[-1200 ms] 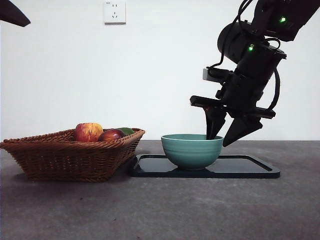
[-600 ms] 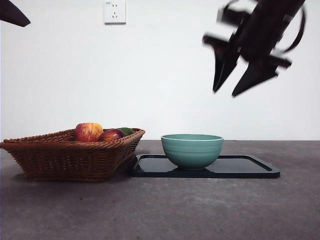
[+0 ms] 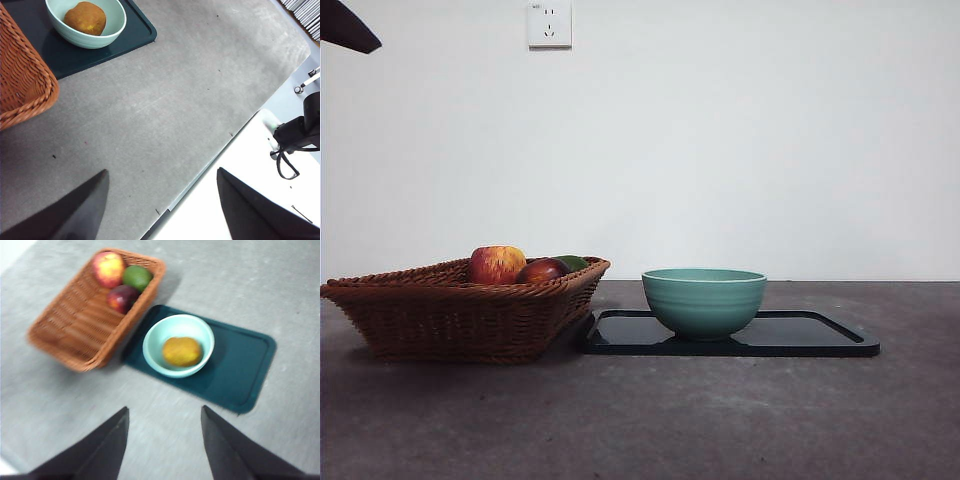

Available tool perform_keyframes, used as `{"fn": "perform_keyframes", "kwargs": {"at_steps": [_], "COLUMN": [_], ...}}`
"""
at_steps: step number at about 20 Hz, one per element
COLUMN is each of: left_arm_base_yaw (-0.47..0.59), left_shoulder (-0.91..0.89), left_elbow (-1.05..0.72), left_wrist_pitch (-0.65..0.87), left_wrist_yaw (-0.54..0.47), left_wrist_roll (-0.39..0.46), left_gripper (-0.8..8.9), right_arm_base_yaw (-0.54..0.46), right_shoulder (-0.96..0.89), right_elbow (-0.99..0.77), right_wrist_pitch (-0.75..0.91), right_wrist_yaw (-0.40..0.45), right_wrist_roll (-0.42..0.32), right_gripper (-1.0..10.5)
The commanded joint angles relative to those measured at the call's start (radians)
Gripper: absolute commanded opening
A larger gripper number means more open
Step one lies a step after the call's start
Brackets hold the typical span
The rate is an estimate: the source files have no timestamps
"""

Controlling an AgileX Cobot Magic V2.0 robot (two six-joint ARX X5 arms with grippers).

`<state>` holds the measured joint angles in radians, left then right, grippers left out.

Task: Pick up the wifruite, put it on the bowl, pick up the plate, put it on desk

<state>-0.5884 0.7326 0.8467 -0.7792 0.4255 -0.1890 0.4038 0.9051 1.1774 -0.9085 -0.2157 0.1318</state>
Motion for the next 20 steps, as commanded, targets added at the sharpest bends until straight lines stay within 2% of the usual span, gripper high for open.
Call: {"fn": "perform_keyframes", "kwargs": {"at_steps": [1, 10, 13, 20], "left_arm_base_yaw": [-0.006, -0.006, -0.006, -0.006], "left_shoulder": [0.006, 0.006, 0.006, 0.006], "left_elbow": [0.008, 0.008, 0.008, 0.008], "left_wrist_pitch": [0.010, 0.010, 0.010, 0.009], "left_wrist_yaw": [0.005, 0.005, 0.005, 0.005], "left_wrist_roll": [0.020, 0.020, 0.020, 0.020], "left_gripper": [3.44, 3.44, 3.44, 3.44], "right_arm_base_yaw": [0.018, 0.041, 0.041, 0.041], "right_shoulder": [-0.061, -0.339, -0.362, -0.358], "right_elbow": [-0.013, -0.281, -0.332, -0.334], "right_wrist_pitch": [-0.037, -0.081, -0.084, -0.080], "right_wrist_yaw": [-0.044, -0.165, -0.204, -0.204], "right_wrist_roll": [-0.016, -0.008, -0.008, -0.008], "right_gripper": [2.3, 2.3, 2.3, 2.3]}}
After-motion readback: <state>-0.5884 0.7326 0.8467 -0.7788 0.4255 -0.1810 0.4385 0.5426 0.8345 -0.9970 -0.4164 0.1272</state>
